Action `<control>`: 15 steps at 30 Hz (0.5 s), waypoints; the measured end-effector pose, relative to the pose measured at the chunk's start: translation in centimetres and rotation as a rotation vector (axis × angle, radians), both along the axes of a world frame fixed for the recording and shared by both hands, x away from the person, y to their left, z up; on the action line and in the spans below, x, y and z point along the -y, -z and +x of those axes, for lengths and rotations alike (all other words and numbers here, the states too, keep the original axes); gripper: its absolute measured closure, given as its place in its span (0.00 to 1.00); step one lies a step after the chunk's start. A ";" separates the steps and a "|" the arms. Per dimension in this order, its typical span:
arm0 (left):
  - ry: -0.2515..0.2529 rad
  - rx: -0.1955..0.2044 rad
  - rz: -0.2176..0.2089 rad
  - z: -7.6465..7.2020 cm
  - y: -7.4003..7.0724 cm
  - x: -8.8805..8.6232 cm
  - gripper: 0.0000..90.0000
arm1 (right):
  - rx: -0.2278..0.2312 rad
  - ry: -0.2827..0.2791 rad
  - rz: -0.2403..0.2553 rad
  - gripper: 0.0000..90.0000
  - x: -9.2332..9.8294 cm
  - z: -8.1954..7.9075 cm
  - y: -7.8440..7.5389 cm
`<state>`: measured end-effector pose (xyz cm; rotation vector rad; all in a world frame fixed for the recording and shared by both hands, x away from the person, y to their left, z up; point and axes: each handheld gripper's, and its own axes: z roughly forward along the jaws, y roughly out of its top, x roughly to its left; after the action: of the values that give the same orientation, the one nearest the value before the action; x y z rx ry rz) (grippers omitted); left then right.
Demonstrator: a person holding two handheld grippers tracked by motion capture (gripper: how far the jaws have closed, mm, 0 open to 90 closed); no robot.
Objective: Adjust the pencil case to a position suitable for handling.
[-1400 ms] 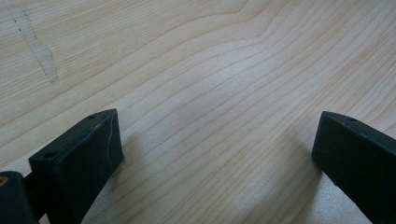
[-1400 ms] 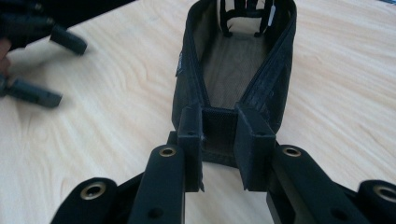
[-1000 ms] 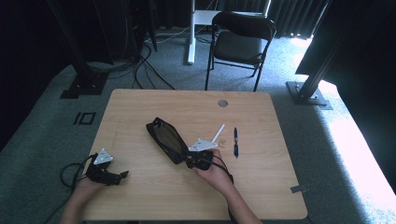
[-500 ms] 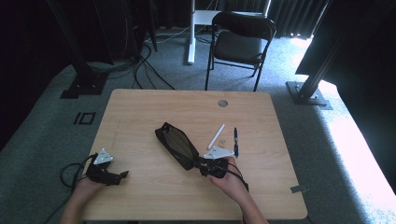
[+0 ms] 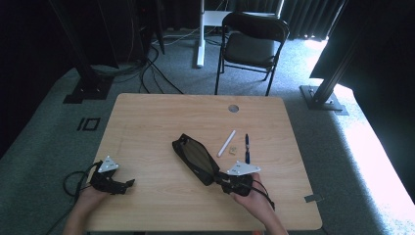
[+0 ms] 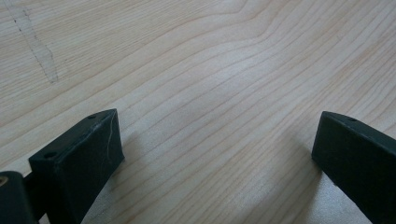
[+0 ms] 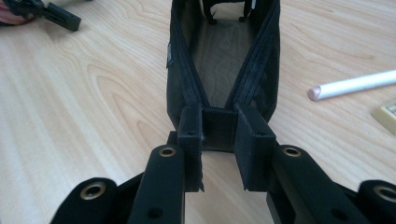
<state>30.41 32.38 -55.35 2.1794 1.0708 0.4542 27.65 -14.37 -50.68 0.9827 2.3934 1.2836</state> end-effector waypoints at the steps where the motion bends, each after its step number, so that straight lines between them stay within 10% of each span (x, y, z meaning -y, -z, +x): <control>1: 0.000 0.000 0.001 0.0 0.0 0.0 0.02 | -0.001 -0.001 -0.001 0.82 0.3 -0.2 -0.1; 15: -0.001 0.001 0.000 0.0 0.0 0.0 0.02 | -0.022 0.010 -0.038 0.82 3.6 -2.2 -0.6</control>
<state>30.41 32.37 -55.35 2.1791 1.0710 0.4555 25.41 -17.93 -50.07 1.0018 2.4176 1.2258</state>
